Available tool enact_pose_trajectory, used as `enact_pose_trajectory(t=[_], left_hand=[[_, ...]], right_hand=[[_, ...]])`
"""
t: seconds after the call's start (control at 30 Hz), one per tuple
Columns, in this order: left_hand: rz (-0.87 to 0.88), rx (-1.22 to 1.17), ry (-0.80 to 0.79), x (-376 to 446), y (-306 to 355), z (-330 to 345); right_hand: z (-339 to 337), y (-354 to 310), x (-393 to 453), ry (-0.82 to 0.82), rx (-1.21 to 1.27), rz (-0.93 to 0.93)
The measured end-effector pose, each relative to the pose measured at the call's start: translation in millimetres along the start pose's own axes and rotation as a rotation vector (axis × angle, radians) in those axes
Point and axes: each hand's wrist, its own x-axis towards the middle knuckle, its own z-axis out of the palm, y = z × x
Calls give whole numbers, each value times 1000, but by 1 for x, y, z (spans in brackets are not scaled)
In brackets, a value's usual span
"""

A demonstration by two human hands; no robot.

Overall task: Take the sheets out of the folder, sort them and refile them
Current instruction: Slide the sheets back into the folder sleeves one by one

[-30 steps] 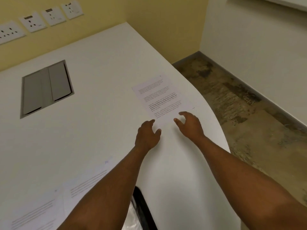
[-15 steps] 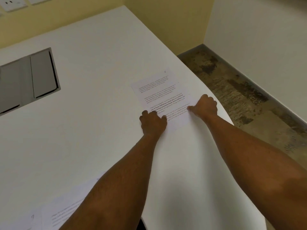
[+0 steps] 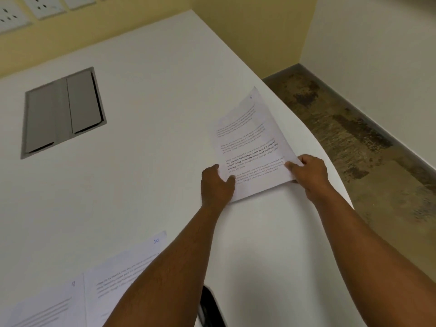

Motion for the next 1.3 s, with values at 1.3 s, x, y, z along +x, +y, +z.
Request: enact_pose_trajectory(t=[1.3], left_hand=[[-469,-616,86,-446,-230,-202]], right_hand=[[27,115,-445,-674,113,141]])
